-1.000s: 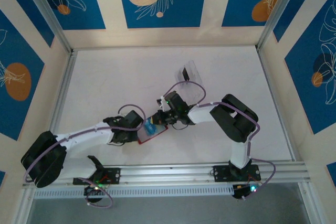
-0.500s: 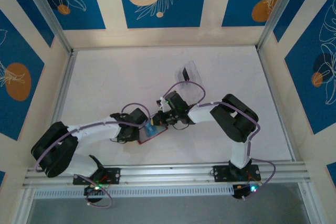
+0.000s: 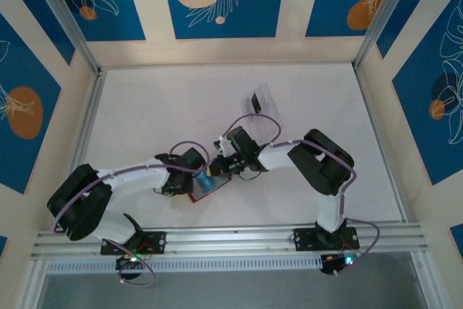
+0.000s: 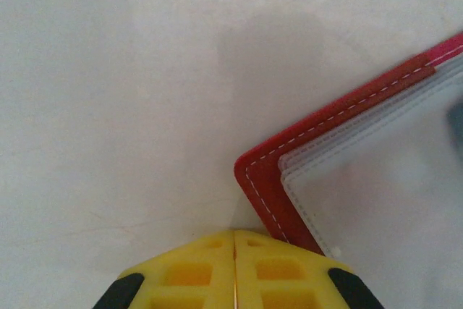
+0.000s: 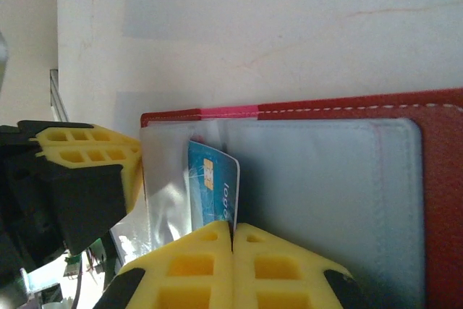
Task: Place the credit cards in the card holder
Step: Insert the credit card into the card slot.
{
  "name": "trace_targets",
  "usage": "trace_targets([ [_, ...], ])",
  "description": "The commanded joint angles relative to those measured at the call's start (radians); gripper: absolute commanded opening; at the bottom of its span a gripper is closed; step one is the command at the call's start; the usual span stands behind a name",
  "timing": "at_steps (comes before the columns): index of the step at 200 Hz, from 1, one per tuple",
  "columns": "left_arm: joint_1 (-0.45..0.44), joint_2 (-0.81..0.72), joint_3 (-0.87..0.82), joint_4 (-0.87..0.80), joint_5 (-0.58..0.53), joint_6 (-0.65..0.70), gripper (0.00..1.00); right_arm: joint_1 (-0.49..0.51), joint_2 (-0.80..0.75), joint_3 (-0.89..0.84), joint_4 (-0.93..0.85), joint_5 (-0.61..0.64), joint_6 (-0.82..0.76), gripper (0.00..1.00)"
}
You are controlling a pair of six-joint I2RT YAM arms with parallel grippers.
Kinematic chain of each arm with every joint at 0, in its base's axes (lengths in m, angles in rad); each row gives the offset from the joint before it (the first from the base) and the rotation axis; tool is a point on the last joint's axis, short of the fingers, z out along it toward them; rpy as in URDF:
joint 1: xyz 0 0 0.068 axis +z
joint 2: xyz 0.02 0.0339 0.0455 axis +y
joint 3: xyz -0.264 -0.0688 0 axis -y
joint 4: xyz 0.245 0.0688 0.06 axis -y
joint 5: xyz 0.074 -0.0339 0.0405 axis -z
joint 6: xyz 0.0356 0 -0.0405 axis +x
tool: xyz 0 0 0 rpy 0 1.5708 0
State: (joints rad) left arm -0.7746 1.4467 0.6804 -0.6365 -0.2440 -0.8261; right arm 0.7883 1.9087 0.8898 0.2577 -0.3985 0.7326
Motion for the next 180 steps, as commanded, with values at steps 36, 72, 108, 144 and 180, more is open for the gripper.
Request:
trace_targets([
  [36, 0.014, 0.118, -0.041, 0.219, 0.038, 0.036, 0.06, 0.041, 0.062, 0.022, -0.014, -0.016, 0.023, 0.0],
  [72, 0.012, 0.133, -0.038, 0.233, 0.046, 0.038, 0.06, 0.064, 0.051, 0.017, 0.003, -0.014, 0.048, 0.0],
  [108, 0.012, 0.134, -0.034, 0.238, 0.048, 0.039, 0.06, 0.1, 0.063, 0.028, -0.004, 0.007, 0.063, 0.0],
  [144, 0.011, 0.131, -0.035, 0.238, 0.048, 0.037, 0.06, 0.133, 0.069, 0.034, -0.015, 0.054, 0.082, 0.04],
  [180, 0.012, 0.124, -0.051, 0.242, 0.045, 0.033, 0.06, 0.125, 0.003, 0.029, -0.088, 0.07, 0.042, 0.19],
])
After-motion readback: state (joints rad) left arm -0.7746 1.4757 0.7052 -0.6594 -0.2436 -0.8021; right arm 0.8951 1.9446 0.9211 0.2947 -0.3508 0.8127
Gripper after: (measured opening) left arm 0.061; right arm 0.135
